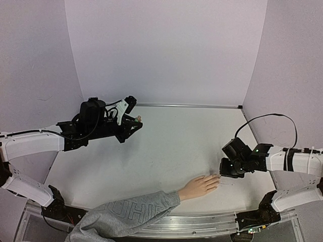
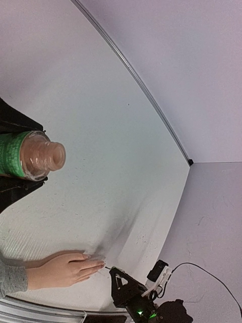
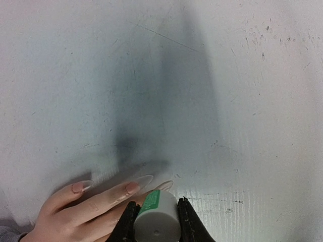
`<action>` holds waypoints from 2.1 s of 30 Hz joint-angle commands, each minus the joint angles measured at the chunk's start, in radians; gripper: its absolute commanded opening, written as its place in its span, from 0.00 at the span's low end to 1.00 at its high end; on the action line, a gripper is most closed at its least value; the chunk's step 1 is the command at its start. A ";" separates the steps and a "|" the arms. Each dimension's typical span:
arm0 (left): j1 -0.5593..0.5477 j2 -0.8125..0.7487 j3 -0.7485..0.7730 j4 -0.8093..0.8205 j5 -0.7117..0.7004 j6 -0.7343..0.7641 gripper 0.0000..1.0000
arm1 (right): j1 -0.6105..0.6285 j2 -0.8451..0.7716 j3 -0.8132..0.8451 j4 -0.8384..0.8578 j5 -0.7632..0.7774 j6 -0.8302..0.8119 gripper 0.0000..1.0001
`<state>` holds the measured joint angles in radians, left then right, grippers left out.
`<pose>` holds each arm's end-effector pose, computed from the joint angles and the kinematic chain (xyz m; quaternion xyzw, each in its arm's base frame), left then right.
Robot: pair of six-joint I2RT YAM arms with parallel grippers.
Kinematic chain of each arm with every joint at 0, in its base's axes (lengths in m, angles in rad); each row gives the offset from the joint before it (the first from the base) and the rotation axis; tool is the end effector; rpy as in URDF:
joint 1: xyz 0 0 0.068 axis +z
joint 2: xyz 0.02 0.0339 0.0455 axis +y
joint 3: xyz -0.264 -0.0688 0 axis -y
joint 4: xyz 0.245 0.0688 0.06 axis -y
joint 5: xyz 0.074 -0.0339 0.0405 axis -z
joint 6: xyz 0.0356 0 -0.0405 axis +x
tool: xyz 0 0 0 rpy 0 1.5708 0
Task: Paint the nails
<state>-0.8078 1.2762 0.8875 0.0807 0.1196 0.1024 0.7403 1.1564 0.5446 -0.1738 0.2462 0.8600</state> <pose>0.2022 -0.2176 0.2957 0.3859 0.7082 -0.2488 0.5363 0.1723 0.1457 0.1868 0.1017 0.9125 0.1934 0.3459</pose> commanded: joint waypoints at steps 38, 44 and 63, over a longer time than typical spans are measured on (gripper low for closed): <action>0.005 -0.008 0.027 0.058 -0.005 0.004 0.00 | -0.002 0.118 0.015 0.031 0.045 -0.005 0.00; 0.006 -0.009 0.025 0.057 -0.008 0.006 0.00 | -0.002 0.118 0.017 0.033 0.072 0.018 0.00; 0.005 -0.038 0.004 0.055 -0.008 -0.003 0.00 | -0.002 -0.033 0.010 -0.040 0.047 -0.011 0.00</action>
<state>-0.8078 1.2762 0.8875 0.0807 0.1188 0.1036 0.7403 1.1782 0.5449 -0.1631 0.3260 0.8955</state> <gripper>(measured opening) 0.229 0.226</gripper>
